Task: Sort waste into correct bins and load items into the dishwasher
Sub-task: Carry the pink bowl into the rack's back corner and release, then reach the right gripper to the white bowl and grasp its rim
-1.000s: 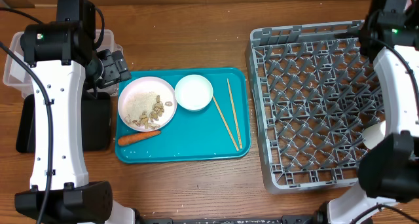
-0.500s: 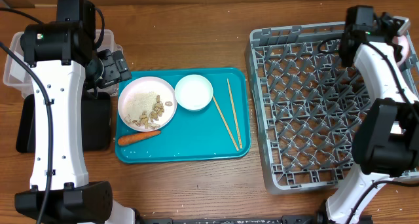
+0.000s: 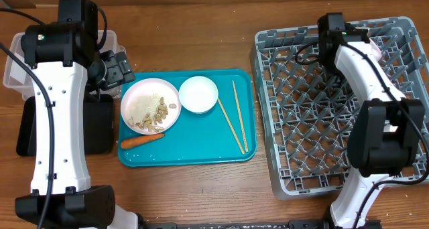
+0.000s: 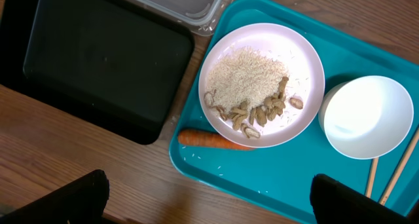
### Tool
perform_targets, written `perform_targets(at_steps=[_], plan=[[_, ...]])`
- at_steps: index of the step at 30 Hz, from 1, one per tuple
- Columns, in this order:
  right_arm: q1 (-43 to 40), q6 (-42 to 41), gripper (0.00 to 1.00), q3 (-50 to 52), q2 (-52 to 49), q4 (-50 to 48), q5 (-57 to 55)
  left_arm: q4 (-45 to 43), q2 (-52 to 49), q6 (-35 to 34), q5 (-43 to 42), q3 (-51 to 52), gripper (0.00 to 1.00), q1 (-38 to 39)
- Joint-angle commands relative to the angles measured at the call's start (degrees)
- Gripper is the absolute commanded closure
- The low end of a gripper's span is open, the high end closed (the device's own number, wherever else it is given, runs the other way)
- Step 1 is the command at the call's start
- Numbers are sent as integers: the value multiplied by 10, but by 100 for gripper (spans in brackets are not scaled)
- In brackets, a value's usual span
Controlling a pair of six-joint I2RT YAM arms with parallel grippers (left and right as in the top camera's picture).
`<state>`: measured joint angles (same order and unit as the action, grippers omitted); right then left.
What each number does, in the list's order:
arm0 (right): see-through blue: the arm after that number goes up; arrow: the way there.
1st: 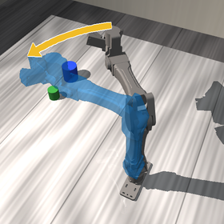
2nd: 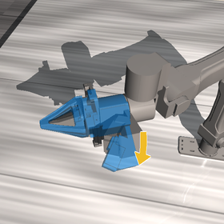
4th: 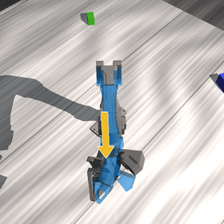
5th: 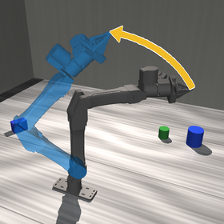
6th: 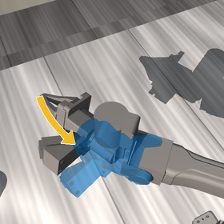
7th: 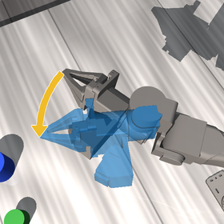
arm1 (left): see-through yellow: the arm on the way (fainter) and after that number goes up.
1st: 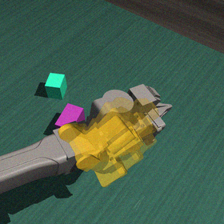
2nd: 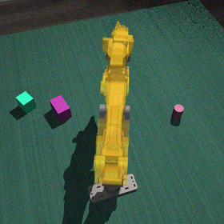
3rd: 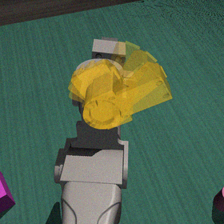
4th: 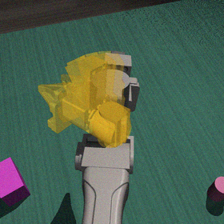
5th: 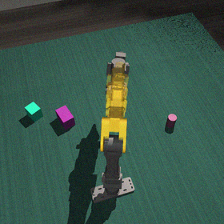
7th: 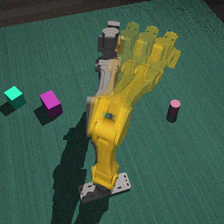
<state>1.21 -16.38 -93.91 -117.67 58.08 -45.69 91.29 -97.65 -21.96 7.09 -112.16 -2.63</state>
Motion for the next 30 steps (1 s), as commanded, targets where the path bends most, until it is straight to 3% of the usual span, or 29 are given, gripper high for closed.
perform_targets(at_steps=[1, 3, 9, 16, 30], plan=[[10, -5, 40, -2, 26, -2, 19, -1, -5, 1, -3, -5, 0, 0], [13, -2, 33, -15, 49, -1, 59, -1, -5, 1, -3, -5, 0, 0], [14, 90, 24, -78, 130, -1, 311, -1, -5, 1, -3, -5, 0, 0], [25, 126, 22, -92, 167, -5, 652, -3, -5, 1, -6, -5, 0, 0], [214, 153, 21, -83, 36, -6, 656, -3, -5, 0, -8, -5, 0, 0]])
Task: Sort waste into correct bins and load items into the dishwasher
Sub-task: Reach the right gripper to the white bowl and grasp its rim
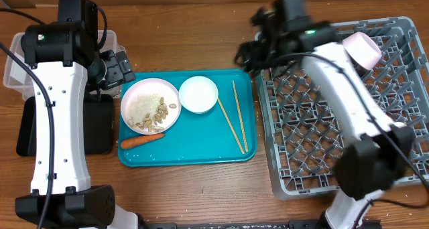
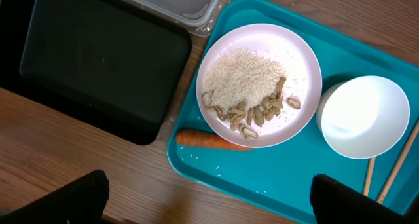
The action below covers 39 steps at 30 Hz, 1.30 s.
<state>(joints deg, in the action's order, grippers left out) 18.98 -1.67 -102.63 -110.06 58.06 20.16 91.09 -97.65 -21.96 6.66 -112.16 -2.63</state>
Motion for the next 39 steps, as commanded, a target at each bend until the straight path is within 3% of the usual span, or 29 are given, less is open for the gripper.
perform_targets(at_steps=[1, 8, 12, 20, 25, 28, 39], plan=[[45, 6, 21, 4, -52, -9, -9, -1, -5, 0, -3, -5, 0, 0], [99, 6, 23, 4, -128, -40, -15, -1, -5, 0, -3, -5, 0, 0], [122, 6, 29, 4, -155, -63, -15, -2, -5, 0, -4, -5, 0, 0], [139, 2, 65, 4, -180, -72, -62, -3, -5, 0, -7, -5, 0, 0], [136, 0, 77, 4, -180, -71, -92, -3, -5, 0, -7, -5, 0, 0], [134, 0, 95, 4, -180, -65, -101, -3, -5, 1, -7, -5, 0, 0], [108, 0, 96, -60, -124, 3, -190, -3, -5, 1, -6, -5, 0, 0]])
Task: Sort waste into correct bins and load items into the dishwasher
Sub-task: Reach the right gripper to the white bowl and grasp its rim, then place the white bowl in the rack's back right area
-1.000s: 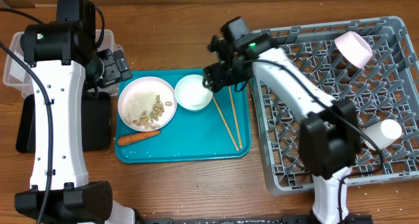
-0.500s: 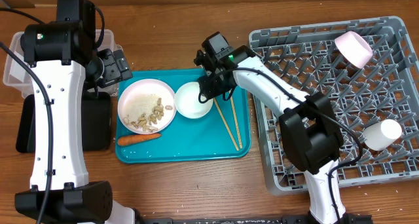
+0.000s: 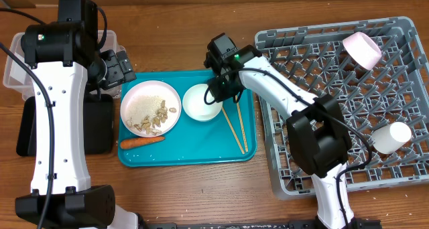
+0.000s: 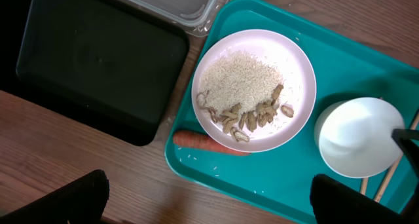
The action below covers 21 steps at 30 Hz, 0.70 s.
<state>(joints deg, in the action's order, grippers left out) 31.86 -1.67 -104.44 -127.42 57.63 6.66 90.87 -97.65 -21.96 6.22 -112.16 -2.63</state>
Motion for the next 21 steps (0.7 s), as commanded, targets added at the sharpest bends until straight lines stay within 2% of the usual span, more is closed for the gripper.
perform_targets(at_steps=[1, 6, 8, 11, 13, 18, 21], plan=[[-26, 0, 96, -56, 61, 17, -75, -1, -5, 1, 0, -5, 0, 0], [-74, -21, 96, -96, 140, 29, -244, -7, -5, 1, 2, -5, 0, 0], [-97, -51, 96, -96, 163, 31, -346, -10, -5, 1, 2, -5, 0, 0], [-128, -171, 96, -95, 178, 71, -562, -14, -5, 1, 2, -5, 0, 0], [-144, -252, 96, -92, 177, 114, -665, -17, -5, 1, 1, -5, 0, 0], [-167, -410, 96, -29, 176, 175, -754, -23, -5, 1, 1, -5, 0, 0], [-178, -455, 96, 36, 174, 165, -761, -23, -5, 1, -2, -5, 0, 0]])
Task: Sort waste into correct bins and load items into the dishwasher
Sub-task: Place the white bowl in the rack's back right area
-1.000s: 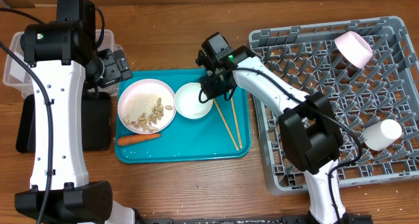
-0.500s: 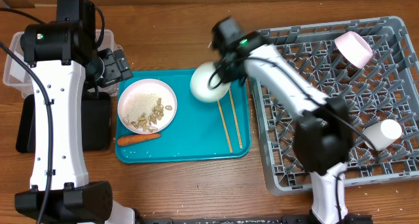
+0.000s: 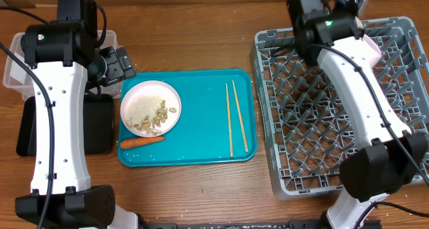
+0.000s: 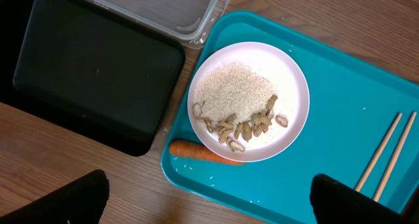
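Note:
On the teal tray (image 3: 201, 145) lie a white plate (image 4: 249, 99) of rice and peanut shells, a carrot (image 4: 203, 152) in front of it, and a pair of chopsticks (image 3: 234, 118). My left gripper (image 4: 209, 204) hangs open above the tray's left front corner, holding nothing. At the back of the grey dish rack (image 3: 315, 122), my right gripper sits against the frame's top edge. A pale rounded thing, seemingly the white bowl, is in it. A pink bowl (image 3: 371, 47) shows beside that arm.
A black bin (image 4: 85, 67) lies left of the tray. Behind it stands a clear plastic container (image 4: 177, 8). The right arm crosses the rack from back to front and hides part of it.
The white bowl has left the tray. My right gripper, then at the bowl's rim on the tray, is now over the back of the rack. The chopsticks lie straighter; the left arm shifted slightly.
First the right gripper was over the rack's back, the white bowl sitting on the tray beside the plate. It then stood between rack and tray, then at the bowl's rim. Now the bowl is off the tray and the gripper is back over the rack.

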### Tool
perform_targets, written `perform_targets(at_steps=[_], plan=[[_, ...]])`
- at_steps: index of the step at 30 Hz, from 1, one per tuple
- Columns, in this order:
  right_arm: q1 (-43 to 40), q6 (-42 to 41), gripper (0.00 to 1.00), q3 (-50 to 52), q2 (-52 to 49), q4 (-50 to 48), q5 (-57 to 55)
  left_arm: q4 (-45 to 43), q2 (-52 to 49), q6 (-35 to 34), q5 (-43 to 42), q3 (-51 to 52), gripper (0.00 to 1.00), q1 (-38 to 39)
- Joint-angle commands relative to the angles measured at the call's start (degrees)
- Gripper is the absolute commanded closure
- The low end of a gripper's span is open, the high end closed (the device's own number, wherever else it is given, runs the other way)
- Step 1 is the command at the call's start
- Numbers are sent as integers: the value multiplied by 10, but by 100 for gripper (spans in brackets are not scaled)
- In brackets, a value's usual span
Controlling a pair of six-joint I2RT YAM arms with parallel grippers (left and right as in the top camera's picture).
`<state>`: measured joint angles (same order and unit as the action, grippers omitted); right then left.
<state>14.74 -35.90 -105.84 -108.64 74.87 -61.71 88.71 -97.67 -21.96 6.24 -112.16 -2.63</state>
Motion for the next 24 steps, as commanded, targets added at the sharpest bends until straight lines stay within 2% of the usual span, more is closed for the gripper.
perform_targets(at_steps=[1, 10, 14, 24], plan=[[-10, -113, 96, 74, -16, -20, -77, -1, -5, 1, -2, -5, 0, 0], [-8, -112, 96, 238, -17, -123, -66, -1, -5, 1, -5, -5, 0, 0], [10, -113, 96, 250, -17, -123, -24, -2, -5, 1, -12, -5, 0, 0], [51, -107, 96, 250, -17, -131, -52, -3, -5, 1, -18, -5, 0, 0]])
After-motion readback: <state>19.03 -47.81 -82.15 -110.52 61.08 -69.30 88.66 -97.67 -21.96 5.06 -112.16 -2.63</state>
